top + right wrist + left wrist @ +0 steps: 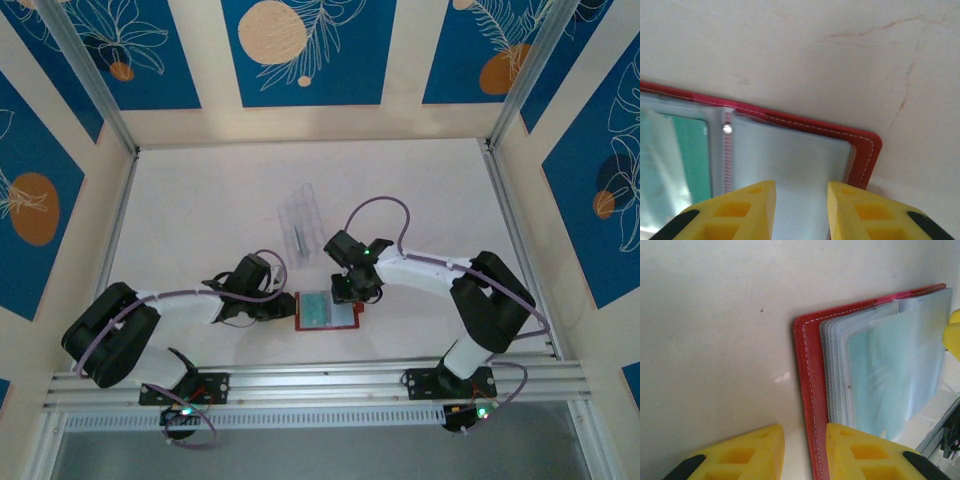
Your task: Put the credit cards into the card holder
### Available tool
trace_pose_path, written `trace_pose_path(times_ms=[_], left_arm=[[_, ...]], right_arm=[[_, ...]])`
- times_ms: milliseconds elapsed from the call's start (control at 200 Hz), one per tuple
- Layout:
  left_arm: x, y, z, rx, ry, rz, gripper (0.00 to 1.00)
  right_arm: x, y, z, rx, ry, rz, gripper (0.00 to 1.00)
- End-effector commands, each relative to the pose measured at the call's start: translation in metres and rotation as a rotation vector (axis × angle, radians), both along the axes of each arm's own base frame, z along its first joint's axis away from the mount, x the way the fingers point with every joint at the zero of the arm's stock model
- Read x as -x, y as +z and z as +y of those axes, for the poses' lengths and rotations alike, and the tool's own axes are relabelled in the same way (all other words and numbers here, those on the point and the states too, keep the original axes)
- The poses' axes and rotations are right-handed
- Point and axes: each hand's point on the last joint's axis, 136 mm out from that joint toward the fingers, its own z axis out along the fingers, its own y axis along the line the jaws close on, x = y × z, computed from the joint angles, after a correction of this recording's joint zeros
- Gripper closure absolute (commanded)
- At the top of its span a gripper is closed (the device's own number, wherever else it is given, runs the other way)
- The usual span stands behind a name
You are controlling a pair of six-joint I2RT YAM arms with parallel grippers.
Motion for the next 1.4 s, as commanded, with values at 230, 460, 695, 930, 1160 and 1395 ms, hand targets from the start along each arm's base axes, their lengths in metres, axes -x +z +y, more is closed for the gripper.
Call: trace_pose_path(times_ms=[230,460,695,930,1160,1395], left_arm=[[0.01,-0.011,0.001,-0.024,-0.036,0.035,0.71],[0.011,-0.012,0.001,-0.031,-0.043,0.038,0.71],[0.013,-0.015,-0.001,-0.042,-0.055,0.033,0.71],[0.016,-0.017,-0.008,-0.034,-0.069,0.034,0.7],[0.018,-0.019,-0.012,-0.033,-0.074,0.041,0.71],[0.02,-0.024,-0.016,-0.031,-0.078,0.048,0.71]], right_arm=[[0.009,-0.026,0.0,0.103,0.026,0.033,0.65],[0.015,-0.035,0.005,0.104,0.036,0.058,0.75],[0.009,-0.022,0.008,0.103,0.047,0.022,0.98],[0.006,0.0,0.029,-0.011,0.078,0.006,1.0],[0.004,0.015,0.048,-0.092,0.095,0.002,1.0],[0.002,0.022,0.064,-0.133,0.107,0.009,1.0]])
